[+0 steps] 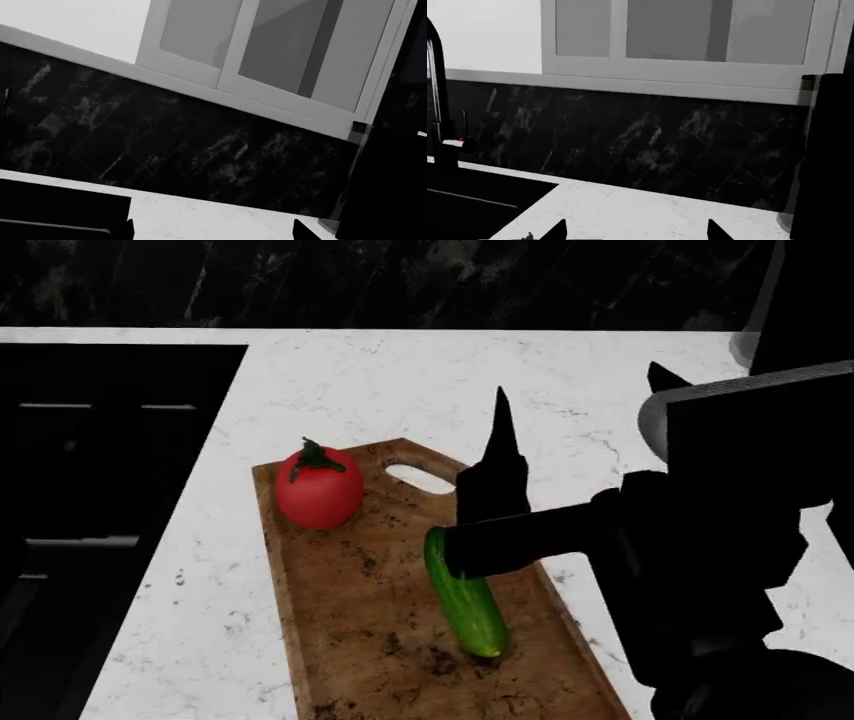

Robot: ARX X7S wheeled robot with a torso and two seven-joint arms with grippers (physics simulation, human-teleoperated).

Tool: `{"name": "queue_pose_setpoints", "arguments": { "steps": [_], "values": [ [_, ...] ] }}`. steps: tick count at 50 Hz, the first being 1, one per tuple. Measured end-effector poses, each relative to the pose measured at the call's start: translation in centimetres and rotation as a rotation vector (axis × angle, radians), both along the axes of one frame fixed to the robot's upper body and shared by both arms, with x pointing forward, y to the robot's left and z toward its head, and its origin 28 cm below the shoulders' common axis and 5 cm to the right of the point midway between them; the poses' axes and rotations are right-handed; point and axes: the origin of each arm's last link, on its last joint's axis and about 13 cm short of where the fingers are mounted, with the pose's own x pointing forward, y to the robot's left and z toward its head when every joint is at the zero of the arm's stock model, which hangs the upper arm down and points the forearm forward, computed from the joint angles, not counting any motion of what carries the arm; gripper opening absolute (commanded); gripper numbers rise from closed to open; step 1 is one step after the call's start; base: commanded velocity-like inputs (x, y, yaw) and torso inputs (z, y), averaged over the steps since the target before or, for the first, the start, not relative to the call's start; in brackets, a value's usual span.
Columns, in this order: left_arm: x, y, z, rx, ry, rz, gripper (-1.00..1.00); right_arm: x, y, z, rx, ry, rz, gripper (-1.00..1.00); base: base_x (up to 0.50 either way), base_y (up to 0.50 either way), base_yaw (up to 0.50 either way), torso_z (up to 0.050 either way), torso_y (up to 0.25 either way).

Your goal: Pick the vegetables from the sink and place them on the cutting board.

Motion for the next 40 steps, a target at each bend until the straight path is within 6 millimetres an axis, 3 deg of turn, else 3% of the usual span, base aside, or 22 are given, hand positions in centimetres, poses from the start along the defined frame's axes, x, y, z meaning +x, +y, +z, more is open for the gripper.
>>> {"name": "queue_pose_setpoints", "arguments": {
  "steps": [20,40],
  "values": [
    [-3.0,0.9,0.1,-0.083,-0.049,0.029,1.0,-4.8,-1.1,-1.4,0.104,-0.204,-0.04,1.0,0.0,0.0,0.0,0.0,0.0],
    [-4.8,1.3,0.4,-0.189,-0.181,-0.024,1.0,-7.8,-1.4,-1.4,0.156,-0.35,-0.075,1.0,0.0,0.0,0.0,0.0,0.0]
  ]
}}
